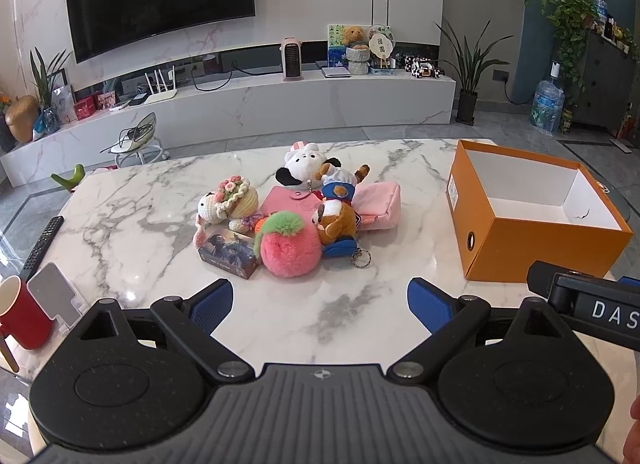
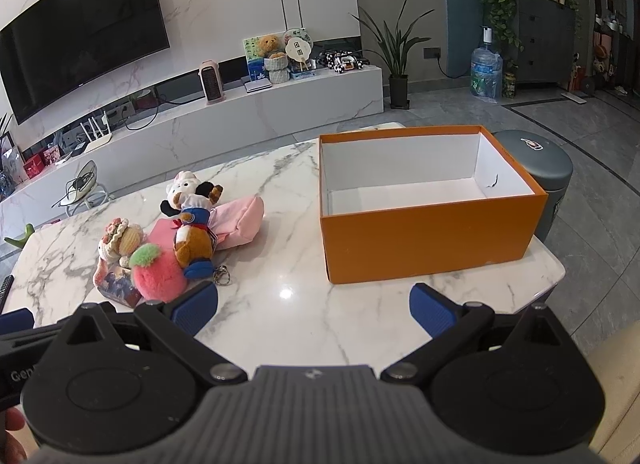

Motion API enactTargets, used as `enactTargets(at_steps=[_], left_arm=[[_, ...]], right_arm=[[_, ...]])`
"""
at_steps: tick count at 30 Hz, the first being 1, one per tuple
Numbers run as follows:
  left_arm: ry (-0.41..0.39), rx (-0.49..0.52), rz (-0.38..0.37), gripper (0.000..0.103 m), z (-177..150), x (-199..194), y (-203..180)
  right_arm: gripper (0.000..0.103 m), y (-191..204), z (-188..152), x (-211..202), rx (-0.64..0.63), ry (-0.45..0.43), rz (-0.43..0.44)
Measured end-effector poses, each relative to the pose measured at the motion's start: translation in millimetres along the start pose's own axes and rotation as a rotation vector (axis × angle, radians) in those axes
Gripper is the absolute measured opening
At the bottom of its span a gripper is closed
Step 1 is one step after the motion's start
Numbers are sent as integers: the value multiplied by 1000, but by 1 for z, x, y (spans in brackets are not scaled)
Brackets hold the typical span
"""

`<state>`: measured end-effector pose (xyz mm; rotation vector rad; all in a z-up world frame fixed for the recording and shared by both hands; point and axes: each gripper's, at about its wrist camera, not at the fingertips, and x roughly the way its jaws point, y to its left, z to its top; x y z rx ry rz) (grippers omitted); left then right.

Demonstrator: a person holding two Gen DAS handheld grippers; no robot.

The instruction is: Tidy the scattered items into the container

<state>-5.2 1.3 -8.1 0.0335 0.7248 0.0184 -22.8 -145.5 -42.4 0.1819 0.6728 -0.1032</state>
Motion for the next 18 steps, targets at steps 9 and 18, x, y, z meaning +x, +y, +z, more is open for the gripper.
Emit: enactTargets(at_steps=[9,18], left_arm=[[-4,-12,0,103,0,-3,2],[-11,-8,7,103,0,-6,4]], right_arm=[[103,0,-2,-2,1,-1,0],[103,1,-2,-4,-3,-5,4]])
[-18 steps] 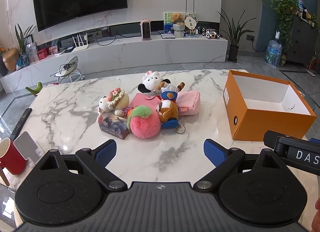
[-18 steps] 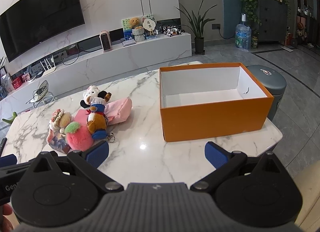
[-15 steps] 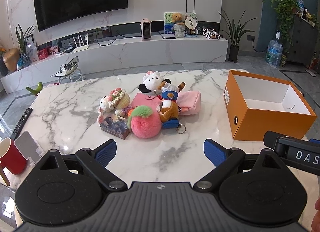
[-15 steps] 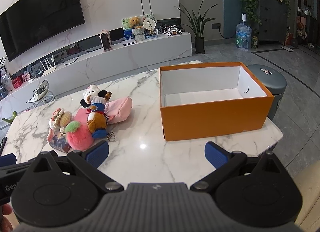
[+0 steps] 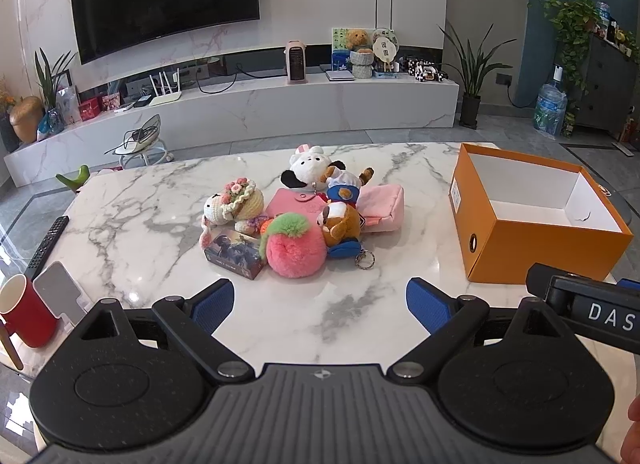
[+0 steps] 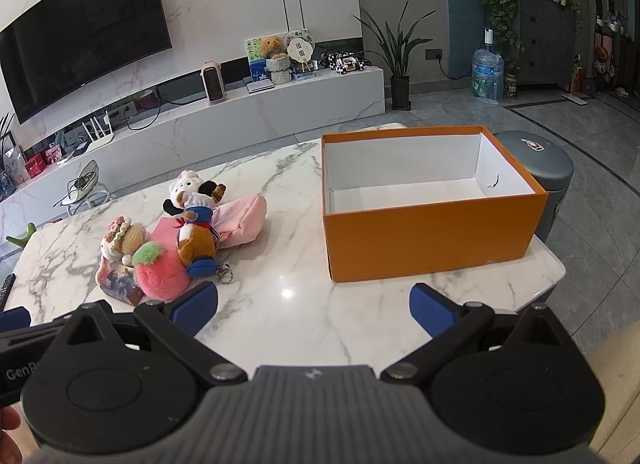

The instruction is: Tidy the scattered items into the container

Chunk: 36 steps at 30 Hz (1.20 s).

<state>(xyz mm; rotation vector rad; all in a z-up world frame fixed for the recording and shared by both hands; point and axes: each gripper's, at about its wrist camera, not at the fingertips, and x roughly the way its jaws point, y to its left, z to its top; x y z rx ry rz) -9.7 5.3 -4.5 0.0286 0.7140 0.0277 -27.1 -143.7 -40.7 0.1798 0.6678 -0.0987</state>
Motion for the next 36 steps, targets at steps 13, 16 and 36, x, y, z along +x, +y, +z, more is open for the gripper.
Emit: enactTargets(at_steps=[13,16,36], left_arm=[[-5,-12,-11,103,0,1,4],[-8,-12,-14,103,0,3,5],[53,-69,-20,103,12,66,32]], right_arm=[[103,2,2,4,-9,7,-10],[103,4,2,7,-14,11,-11],[98,27,7,71,-64,92,85]])
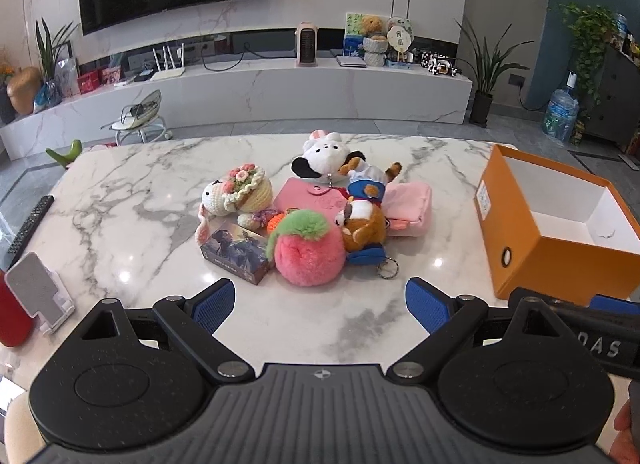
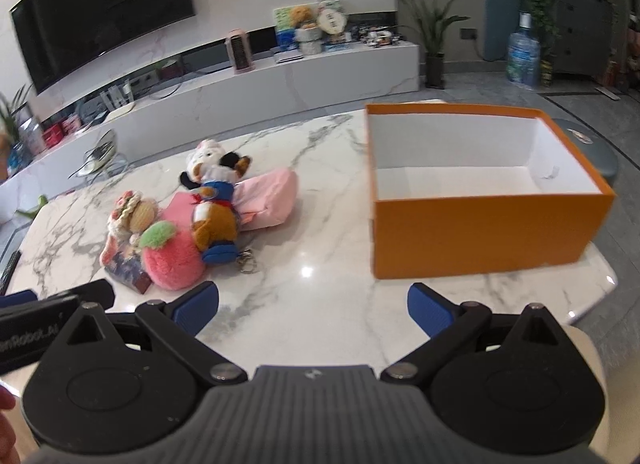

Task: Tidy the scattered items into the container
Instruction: 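Grasp the brown sailor dog with the right tool while the left tool grasps the pink-green pompom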

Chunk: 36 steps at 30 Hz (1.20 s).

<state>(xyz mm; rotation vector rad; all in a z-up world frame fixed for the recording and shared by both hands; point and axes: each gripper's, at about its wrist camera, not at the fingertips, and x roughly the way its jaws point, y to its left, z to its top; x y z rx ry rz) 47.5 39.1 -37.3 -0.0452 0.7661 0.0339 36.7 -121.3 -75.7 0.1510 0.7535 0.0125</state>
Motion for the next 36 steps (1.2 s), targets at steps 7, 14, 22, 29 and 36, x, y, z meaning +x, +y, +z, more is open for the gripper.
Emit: enactTargets(at_steps=[7,14,22,29,36], left_arm=[[70,-55,-39,84,12,39,19],[80,-52,-11,80,31,88,31],[112,32,-29,87,35,146,28],[112,88,-45,88,28,177,19],[120,156,-24,88,14,195,10]], right_arm=[[68,20,14,40,-76,52,72],[63,40,38,88,-113,64,114],[63,52,66,143,-82,41,173],[63,73,77,185,-118,49,231],[63,88,75,216,-155,91,237]])
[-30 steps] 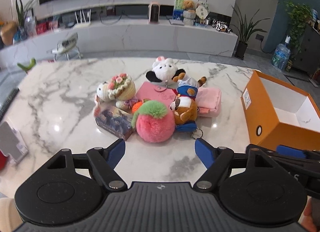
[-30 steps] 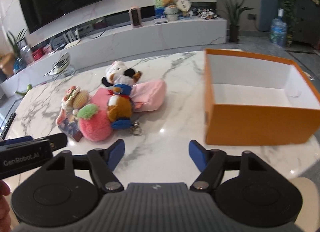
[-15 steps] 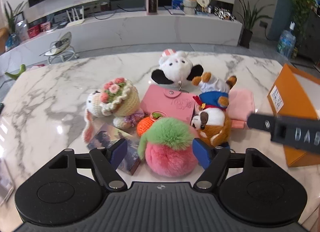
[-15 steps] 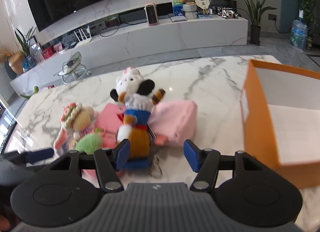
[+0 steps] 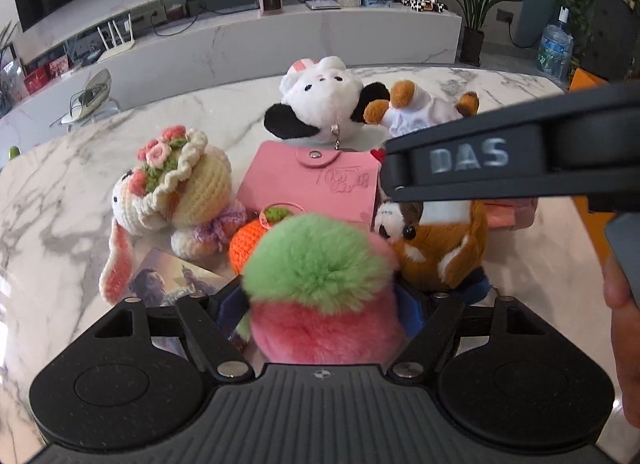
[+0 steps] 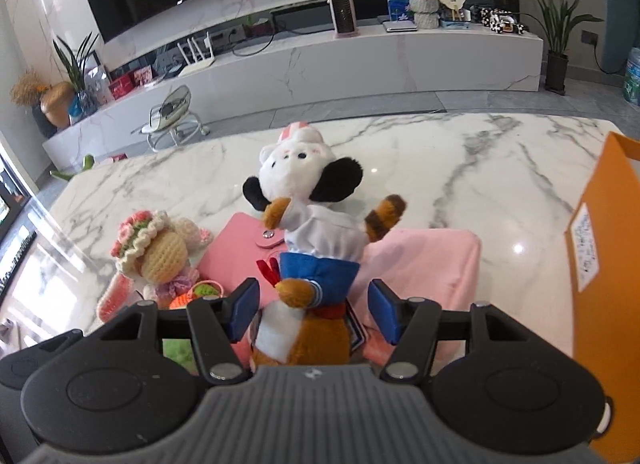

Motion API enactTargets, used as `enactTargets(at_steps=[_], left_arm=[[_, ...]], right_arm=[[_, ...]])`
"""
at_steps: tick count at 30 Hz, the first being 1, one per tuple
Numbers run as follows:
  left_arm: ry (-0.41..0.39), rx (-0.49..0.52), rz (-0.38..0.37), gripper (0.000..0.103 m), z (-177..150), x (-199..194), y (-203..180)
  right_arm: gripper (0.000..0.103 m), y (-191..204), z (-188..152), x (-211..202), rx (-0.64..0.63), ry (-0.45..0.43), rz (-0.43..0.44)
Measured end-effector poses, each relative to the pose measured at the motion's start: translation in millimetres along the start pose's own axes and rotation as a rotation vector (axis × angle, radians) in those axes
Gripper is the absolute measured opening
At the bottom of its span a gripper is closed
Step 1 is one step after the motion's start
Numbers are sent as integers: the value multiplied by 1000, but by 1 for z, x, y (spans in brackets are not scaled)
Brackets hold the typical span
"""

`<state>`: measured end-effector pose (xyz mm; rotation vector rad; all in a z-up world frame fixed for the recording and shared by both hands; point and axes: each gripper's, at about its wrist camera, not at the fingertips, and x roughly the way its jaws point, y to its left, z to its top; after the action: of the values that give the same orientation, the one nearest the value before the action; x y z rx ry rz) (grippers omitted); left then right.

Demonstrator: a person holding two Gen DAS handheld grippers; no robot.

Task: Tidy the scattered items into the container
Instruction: 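Grasp the brown sailor dog with the right tool while the left tool grasps the pink-green pompom, then carry both toys over the orange box and open both tools to drop them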

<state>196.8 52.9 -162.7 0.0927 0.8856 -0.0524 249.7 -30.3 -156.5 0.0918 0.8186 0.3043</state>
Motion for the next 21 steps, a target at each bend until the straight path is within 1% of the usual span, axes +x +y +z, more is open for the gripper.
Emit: enactTargets(at_steps=[4,5,7,8,9,11,14,21], left_arm=[[-19,65,40,88,-2,5,-8],[-23,77,48,87,-2,5,-10],[-40,106,68,78,-3,6,-13],[-50,111,70,69,-4,6,-13],[-50,117,65,63,-4,5,-14],[-42,117,49,59,-4,4,-14],[-37,95,28,56,-5,0,-11],[-58,66,18,55,-7,-26,-4]], right_arm=[[63,6,-4,12,-36,11,-14],[62,8,-5,13,-51,10,-19],[58,12,-7,13,-87,-1,-26],[56,15,-8,12,-109,-8,-31],[54,16,-9,10,-117,-15,-31],[48,16,-9,8,-126,-20,-35],[44,17,-11,2,-139,-25,-28],[43,16,-10,-29,-134,-67,-18]])
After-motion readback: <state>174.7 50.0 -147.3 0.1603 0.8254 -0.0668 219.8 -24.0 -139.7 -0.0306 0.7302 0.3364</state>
